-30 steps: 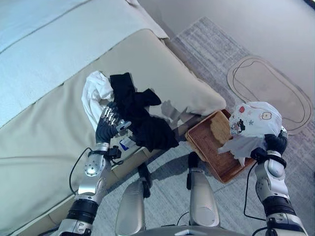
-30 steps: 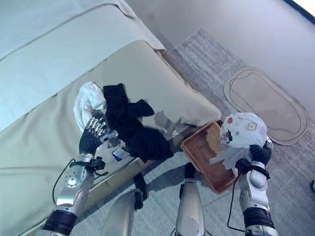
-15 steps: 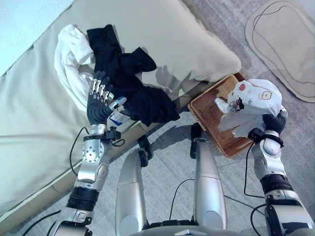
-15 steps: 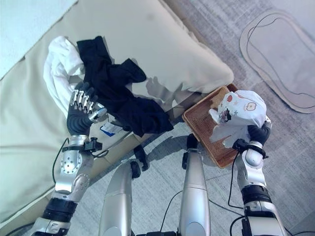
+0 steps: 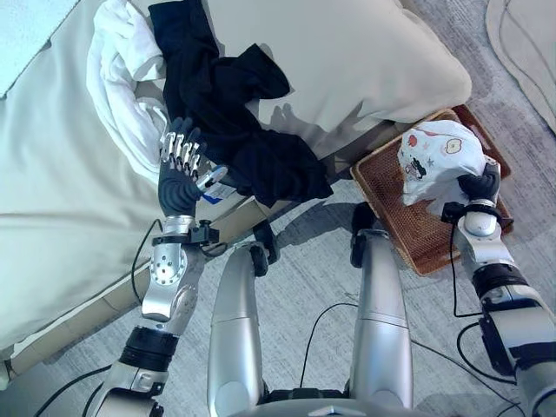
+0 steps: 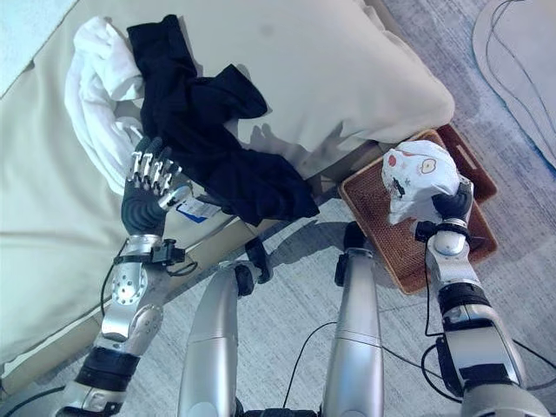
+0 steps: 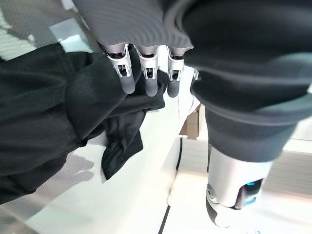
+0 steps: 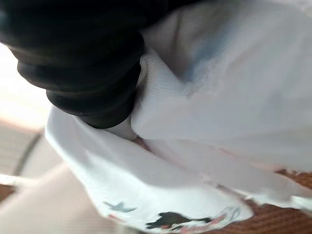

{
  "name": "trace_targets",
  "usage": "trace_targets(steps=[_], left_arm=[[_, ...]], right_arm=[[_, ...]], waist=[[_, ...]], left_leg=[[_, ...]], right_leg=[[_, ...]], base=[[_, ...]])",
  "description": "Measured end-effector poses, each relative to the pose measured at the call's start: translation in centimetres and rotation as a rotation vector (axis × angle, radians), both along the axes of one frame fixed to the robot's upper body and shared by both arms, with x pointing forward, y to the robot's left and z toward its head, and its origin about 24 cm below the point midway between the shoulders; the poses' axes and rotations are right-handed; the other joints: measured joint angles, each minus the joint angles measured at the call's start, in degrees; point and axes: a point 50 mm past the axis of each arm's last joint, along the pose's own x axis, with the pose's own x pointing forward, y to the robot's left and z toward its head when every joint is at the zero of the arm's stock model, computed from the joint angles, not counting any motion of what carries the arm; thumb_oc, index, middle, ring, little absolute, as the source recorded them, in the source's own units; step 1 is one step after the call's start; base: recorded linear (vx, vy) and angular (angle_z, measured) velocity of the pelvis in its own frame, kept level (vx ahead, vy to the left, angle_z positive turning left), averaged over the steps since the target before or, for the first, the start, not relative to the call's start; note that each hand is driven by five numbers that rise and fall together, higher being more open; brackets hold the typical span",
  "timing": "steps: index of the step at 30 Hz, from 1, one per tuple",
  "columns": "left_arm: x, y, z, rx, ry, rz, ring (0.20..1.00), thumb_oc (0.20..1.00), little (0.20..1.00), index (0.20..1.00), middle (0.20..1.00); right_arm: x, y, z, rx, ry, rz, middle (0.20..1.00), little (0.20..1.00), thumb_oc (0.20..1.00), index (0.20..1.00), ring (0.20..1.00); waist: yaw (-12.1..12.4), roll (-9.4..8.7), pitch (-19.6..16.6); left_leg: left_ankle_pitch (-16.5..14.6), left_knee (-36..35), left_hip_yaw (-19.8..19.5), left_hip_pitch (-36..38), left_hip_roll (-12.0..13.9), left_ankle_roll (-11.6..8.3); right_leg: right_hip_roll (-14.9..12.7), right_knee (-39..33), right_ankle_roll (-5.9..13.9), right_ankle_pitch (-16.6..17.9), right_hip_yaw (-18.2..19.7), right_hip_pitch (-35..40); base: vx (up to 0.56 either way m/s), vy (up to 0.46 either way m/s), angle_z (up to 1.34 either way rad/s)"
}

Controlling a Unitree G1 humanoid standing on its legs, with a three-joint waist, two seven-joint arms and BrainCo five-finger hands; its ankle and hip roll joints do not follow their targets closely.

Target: Pick up clothes into the bucket

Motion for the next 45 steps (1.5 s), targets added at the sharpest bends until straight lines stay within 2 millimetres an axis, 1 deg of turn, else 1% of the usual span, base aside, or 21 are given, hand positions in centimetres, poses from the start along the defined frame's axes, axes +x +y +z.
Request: trace_targets(steps=[2, 7, 10, 15, 16, 17, 23, 26, 28, 29, 30, 32, 34, 36, 37, 38, 39, 41, 42, 44, 45], left_arm=[[0.0, 0.0, 0.2, 0.0, -0.007, 0.002, 1.0, 1.0, 1.0, 1.0, 1.0], [-0.1, 0.0, 0.4, 0.001, -0.018, 0.002, 1.0, 1.0, 1.0, 1.0, 1.0], [-0.1, 0.1, 0.4, -0.003, -0.017, 0.008, 1.0, 1.0, 1.0, 1.0, 1.0], [-0.1, 0.1, 0.6, -0.009, -0.02, 0.016, 1.0, 1.0, 1.0, 1.0, 1.0], [-0.1, 0.1, 0.6, -0.009, -0.021, 0.017, 1.0, 1.0, 1.0, 1.0, 1.0], [0.0, 0.1, 0.7, -0.012, -0.022, 0.023, 1.0, 1.0, 1.0, 1.0, 1.0], [0.1, 0.1, 1.1, -0.019, -0.034, 0.033, 1.0, 1.0, 1.0, 1.0, 1.0], [0.1, 0.1, 1.1, -0.022, -0.033, 0.036, 1.0, 1.0, 1.0, 1.0, 1.0], [0.0, 0.3, 0.7, -0.023, -0.021, 0.044, 1.0, 1.0, 1.0, 1.0, 1.0], [0.0, 0.3, 0.7, -0.024, -0.017, 0.046, 1.0, 1.0, 1.0, 1.0, 1.0], [0.0, 0.3, 0.6, -0.025, -0.017, 0.045, 1.0, 1.0, 1.0, 1.0, 1.0], [0.1, 0.2, 0.8, -0.027, -0.021, 0.041, 1.0, 1.0, 1.0, 1.0, 1.0], [0.3, 0.3, 0.6, -0.02, -0.011, 0.051, 1.0, 1.0, 1.0, 1.0, 1.0], [0.3, 0.4, 0.1, -0.019, 0.007, 0.058, 1.0, 1.0, 1.0, 1.0, 1.0], [0.4, 0.5, -0.3, -0.022, 0.025, 0.068, 1.0, 1.0, 1.0, 1.0, 1.0], [0.3, 0.7, -0.5, -0.026, 0.034, 0.076, 1.0, 1.0, 1.0, 1.0, 1.0], [0.3, 0.9, -1.0, -0.035, 0.053, 0.089, 1.0, 1.0, 1.0, 1.0, 1.0], [0.3, 1.1, -1.6, -0.034, 0.077, 0.101, 1.0, 1.0, 1.0, 1.0, 1.0], [0.3, 1.2, -1.8, -0.034, 0.085, 0.104, 1.0, 1.0, 1.0, 1.0, 1.0], [0.4, 1.3, -2.4, -0.035, 0.107, 0.113, 1.0, 1.0, 1.0, 1.0, 1.0], [0.4, 1.5, -2.7, -0.027, 0.123, 0.122, 1.0, 1.0, 1.0, 1.0, 1.0]], right_arm=[[-0.1, -0.2, -0.3, 0.006, 0.021, -0.015, 0.2, 0.2, 0.2, 0.2, 0.2], [-0.2, -0.7, -0.5, -0.013, 0.064, -0.031, 0.2, 0.2, 0.2, 0.2, 0.2], [-0.4, -1.3, -0.9, -0.066, 0.15, -0.054, 0.2, 0.2, 0.2, 0.2, 0.2], [-0.8, -2.0, -1.4, -0.084, 0.218, -0.091, 0.2, 0.2, 0.2, 0.2, 0.2], [-0.8, -2.1, -1.5, -0.083, 0.225, -0.097, 0.285, 0.285, 0.285, 0.285, 0.285], [-0.9, -2.2, -1.6, -0.084, 0.239, -0.11, 1.0, 1.0, 1.0, 1.0, 1.0], [-1.1, -2.5, -1.7, -0.076, 0.263, -0.148, 1.0, 1.0, 1.0, 1.0, 1.0], [-1.2, -2.5, -2.1, -0.049, 0.27, -0.165, 1.0, 1.0, 1.0, 1.0, 1.0], [-1.4, -2.1, -3.0, -0.016, 0.279, -0.167, 1.0, 1.0, 1.0, 1.0, 1.0], [-1.4, -1.8, -3.2, -0.009, 0.279, -0.162, 1.0, 1.0, 1.0, 1.0, 1.0], [-1.5, -1.5, -3.9, 0.013, 0.286, -0.158, 1.0, 1.0, 1.0, 1.0, 1.0], [-1.4, -1.2, -4.0, 0.033, 0.278, -0.155, 1.0, 1.0, 1.0, 1.0, 1.0], [-1.8, -0.6, -5.0, 0.144, 0.221, -0.154, 1.0, 1.0, 1.0, 1.0, 1.0], [-2.1, -0.1, -5.9, 0.207, 0.201, -0.151, 1.0, 1.0, 1.0, 1.0, 1.0], [-2.4, 0.4, -6.8, 0.25, 0.202, -0.148, 1.0, 1.0, 1.0, 1.0, 1.0], [-2.5, 0.8, -7.1, 0.269, 0.193, -0.137, 1.0, 1.0, 1.0, 1.0, 1.0], [-2.6, 1.7, -7.6, 0.3, 0.168, -0.105, 1.0, 1.0, 1.0, 1.0, 1.0], [-2.8, 3.0, -8.2, 0.33, 0.128, -0.061, 1.0, 1.0, 1.0, 1.0, 1.0], [-2.9, 3.2, -8.3, 0.333, 0.121, -0.052, 1.0, 1.0, 1.0, 1.0, 1.0], [-3.2, 3.9, -8.2, 0.338, 0.072, -0.017, 1.0, 1.0, 1.0, 1.0, 1.0], [-3.2, 4.3, -8.0, 0.338, 0.049, 0.002, 1.0, 1.0, 1.0, 1.0, 1.0]], waist=[[0.8, 0.09, 0.0], [0.9, 0.1, 0.0], [0.9, 0.1, 0.0], [0.9, 0.08, 0.0], [0.9, 0.08, 0.0], [0.9, 0.08, 0.0], [0.7, 0.02, -0.2], [0.6, -0.03, -0.2], [-0.4, -0.72, -3.4], [-0.4, -0.81, -3.9], [-0.7, -1.2, -4.7], [-0.7, -1.33, -5.1], [-0.8, -2.13, -5.6], [-1.2, -2.27, -5.6], [-2.0, -2.35, -5.6], [-2.1, -2.58, -5.7], [-2.1, -3.12, -6.1], [-2.4, -4.14, -7.0], [-2.4, -4.54, -7.4], [-2.9, -4.76, -7.6], [-3.4, -4.82, -7.6]], left_leg=[[-0.1, 0.3, 0.1, 0.0, -0.1, 0.02], [-0.1, 0.4, 0.0, -0.6, -0.3, 0.03], [-0.1, 0.6, 0.0, -0.9, -0.5, 0.05], [-0.2, 0.6, 0.0, -0.9, -0.8, 0.12], [-0.2, 0.6, 0.0, -0.9, -0.8, 0.12], [-0.2, 0.6, 0.0, -0.9, -0.9, 0.13], [-0.1, 0.3, 0.0, -0.3, -0.9, 0.19], [-0.1, -0.9, 0.2, 1.7, -1.0, 0.38], [0.0, -2.8, 0.7, 2.1, -1.1, 0.67], [0.2, -3.4, 0.7, 2.4, -1.1, 0.93], [1.0, -4.4, 0.9, 3.1, -1.1, 1.23], [0.5, -5.6, 0.8, 4.1, -1.2, 1.29], [2.7, -9.3, 1.0, 6.5, -1.5, 0.86], [3.9, -12.3, 0.9, 9.1, -1.9, 1.03], [4.5, -14.6, 0.7, 11.7, -2.2, 0.76], [4.9, -15.9, 0.7, 13.1, -2.4, 0.74], [5.9, -18.6, 0.8, 15.6, -2.7, 0.57], [6.9, -22.4, 0.7, 18.6, -3.0, 0.42], [7.3, -23.3, 0.7, 19.2, -3.0, 0.18], [9.1, -26.8, -0.2, 22.4, -3.1, -0.08], [9.4, -27.9, -0.6, 23.5, -3.2, -0.09]], right_leg=[[-0.1, 0.3, -0.02, -0.1, 0.1, -0.2], [-0.4, 0.4, 0.03, -0.1, 0.2, -0.6], [-0.7, 0.4, 0.04, -0.1, 0.2, -0.8], [-1.0, 0.3, 0.05, -0.1, 0.2, -0.8], [-1.0, 0.3, 0.05, -0.1, 0.2, -0.8], [-1.0, 0.2, 0.06, -0.1, 0.2, -0.7], [-1.0, -0.6, 0.42, 0.2, 0.1, 0.1], [-1.0, -2.2, 0.9, 0.6, 0.0, 2.4], [-1.1, -4.3, 1.14, 1.0, -0.1, 3.0], [-1.1, -4.9, 1.24, 1.3, -0.1, 3.4], [-1.0, -6.3, 1.49, 2.7, -0.4, 4.2], [-1.0, -7.8, 1.73, 2.2, -1.3, 5.5], [-1.0, -11.0, 2.0, 4.3, -1.7, 8.1], [-1.2, -13.7, 1.98, 5.2, -2.8, 10.9], [-1.3, -15.6, 2.07, 5.3, -3.4, 13.6], [-1.5, -16.7, 2.21, 5.5, -3.7, 15.0], [-1.5, -18.7, 2.3, 6.2, -4.1, 17.3], [-1.5, -21.7, 2.49, 6.5, -4.9, 20.2], [-1.5, -22.3, 2.43, 6.7, -5.1, 20.7], [-1.4, -25.3, 2.47, 7.8, -6.8, 24.6], [-1.3, -26.2, 2.47, 7.8, -7.4, 26.1]], base=[[0.01, 0.008, 0.02], [0.01, 0.008, 0.02], [0.01, 0.011, 0.02], [0.0, 0.003, 0.01], [0.0, 0.0, 0.0], [0.0, 0.0, 0.0], [0.0, 0.0, 0.0], [0.0, 0.0, 0.0], [0.0, 0.0, 0.0], [0.0, -0.008, -0.04], [-0.09, -0.006, -0.05], [-0.04, -0.017, -0.02], [-0.04, -0.015, 0.02], [0.03, -0.034, 0.08], [0.03, -0.032, 0.11], [0.05, -0.046, 0.08], [0.0, 0.0, 0.0], [0.06, -0.043, 0.05], [0.07, -0.042, 0.08], [0.06, -0.025, 0.16], [0.06, -0.022, 0.19]])
